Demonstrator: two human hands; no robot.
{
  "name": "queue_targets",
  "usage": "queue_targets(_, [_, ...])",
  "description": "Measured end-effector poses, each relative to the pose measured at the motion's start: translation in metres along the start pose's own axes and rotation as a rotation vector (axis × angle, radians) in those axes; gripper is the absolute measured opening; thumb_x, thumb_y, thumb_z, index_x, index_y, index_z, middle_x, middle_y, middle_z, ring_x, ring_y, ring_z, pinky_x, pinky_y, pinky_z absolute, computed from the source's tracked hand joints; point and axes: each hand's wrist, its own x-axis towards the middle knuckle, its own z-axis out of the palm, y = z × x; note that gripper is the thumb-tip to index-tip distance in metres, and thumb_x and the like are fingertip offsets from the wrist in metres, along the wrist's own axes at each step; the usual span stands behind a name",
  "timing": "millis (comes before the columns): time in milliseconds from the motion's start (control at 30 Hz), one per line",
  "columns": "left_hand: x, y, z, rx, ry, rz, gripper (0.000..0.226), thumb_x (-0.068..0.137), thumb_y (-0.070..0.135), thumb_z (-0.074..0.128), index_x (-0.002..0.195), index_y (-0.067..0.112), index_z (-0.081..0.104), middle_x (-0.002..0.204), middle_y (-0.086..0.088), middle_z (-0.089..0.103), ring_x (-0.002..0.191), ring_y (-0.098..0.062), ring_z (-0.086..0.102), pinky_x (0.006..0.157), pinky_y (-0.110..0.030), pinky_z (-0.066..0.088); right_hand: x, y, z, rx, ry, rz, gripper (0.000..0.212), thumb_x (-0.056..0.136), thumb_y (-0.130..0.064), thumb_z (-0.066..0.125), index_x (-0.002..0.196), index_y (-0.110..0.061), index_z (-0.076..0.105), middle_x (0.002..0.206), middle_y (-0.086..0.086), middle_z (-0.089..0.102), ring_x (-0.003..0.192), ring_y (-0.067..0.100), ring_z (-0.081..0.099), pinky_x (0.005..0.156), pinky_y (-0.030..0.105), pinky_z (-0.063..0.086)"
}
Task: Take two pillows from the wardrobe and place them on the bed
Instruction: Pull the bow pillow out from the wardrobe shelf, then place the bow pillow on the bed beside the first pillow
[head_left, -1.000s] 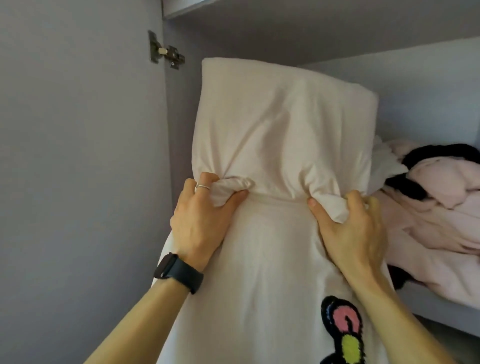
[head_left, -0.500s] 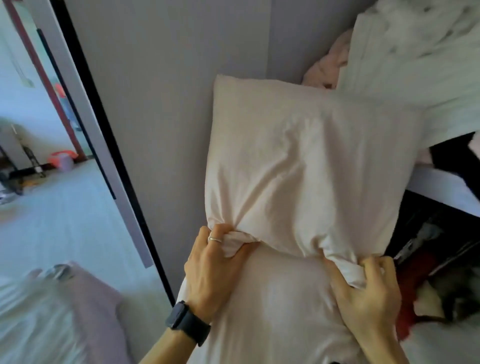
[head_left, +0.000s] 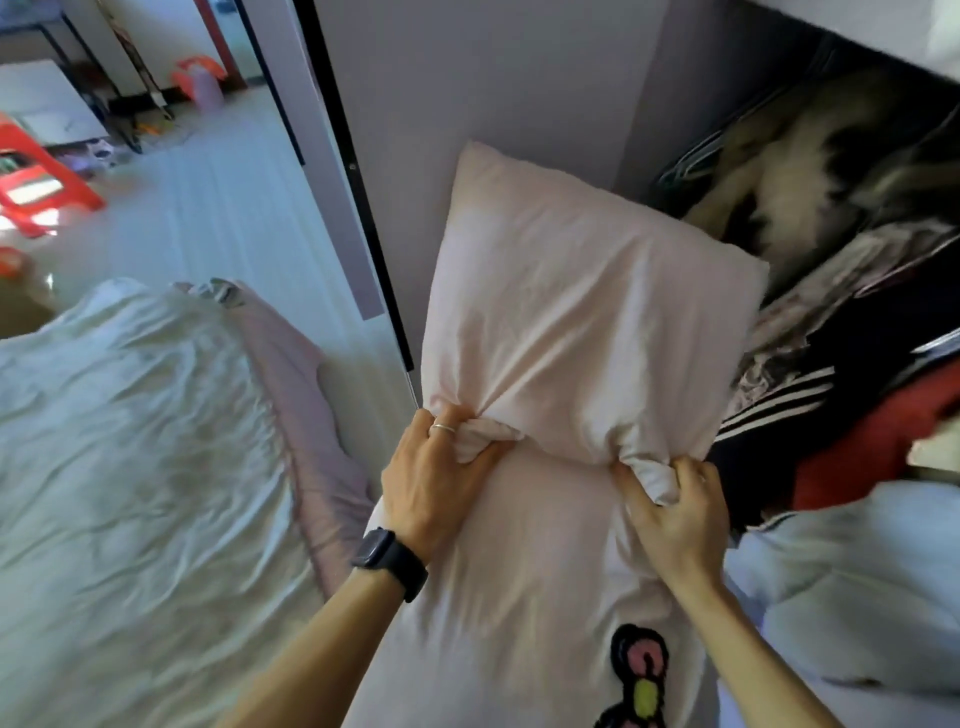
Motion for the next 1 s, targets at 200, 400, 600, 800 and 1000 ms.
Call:
queue_targets(200, [-0.025,-0.046,0.029,0.062,-0.113,-0.168,0.046,0.078,0.076,0.057,0.108,0.043,0.046,0.109,0.012,0.054,0.108,-0.017,0.057,0.079,-0.037,0.048,-0.017,0.024,0.036,-0.104,-0.311,0.13,0.039,0.077,-0.042,0.081,0.082,-0.01,0.06,0.089,0.011,0.053,0.082,0.038,0.061,0.063,0.035,0.041])
queue_targets(400, [-0.054,-0.109,0.035,0.078,-0.193,-0.356,0.047,0.076,0.078,0.055,0.102,0.039,0.049,0.109,0.006,0.054,0.108,-0.023,0.059,0.082,-0.04,0.051,-0.044,0.019,0.083,-0.242,-0.648,0.184,0.045,0.082,-0.051,0.071,0.098,-0.01,0.062,0.107,0.015,0.058,0.093,0.036,0.059,0.067,0.032,0.035])
queue_targets(600, [-0.084,-0.181,-0.017,0.006,-0.019,-0.6,0.048,0.073,0.074,0.062,0.092,0.034,0.043,0.101,0.003,0.057,0.091,-0.026,0.061,0.067,-0.032,0.042,-0.065,-0.05,0.139,-0.23,-0.847,0.016,0.045,0.081,-0.052,0.072,0.098,-0.012,0.059,0.11,0.013,0.056,0.097,0.037,0.059,0.068,0.032,0.035])
queue_targets(800, [-0.129,-0.25,-0.096,-0.054,0.281,-0.839,0.06,0.072,0.075,0.063,0.108,0.028,0.052,0.104,0.001,0.057,0.083,-0.02,0.057,0.069,-0.031,0.045,-0.099,-0.168,0.21,-0.184,-1.052,-0.281,0.046,0.082,-0.054,0.071,0.099,-0.013,0.056,0.113,0.016,0.054,0.103,0.037,0.058,0.071,0.033,0.033])
queue_targets(1000, [-0.213,-0.28,-0.133,-0.206,0.666,-1.125,0.049,0.072,0.063,0.073,0.094,0.023,0.055,0.091,0.002,0.062,0.08,-0.021,0.061,0.061,-0.03,0.044,-0.166,-0.258,0.255,-0.209,-1.245,-0.664,0.046,0.08,-0.056,0.071,0.099,-0.018,0.055,0.104,0.007,0.049,0.098,0.036,0.059,0.072,0.034,0.038])
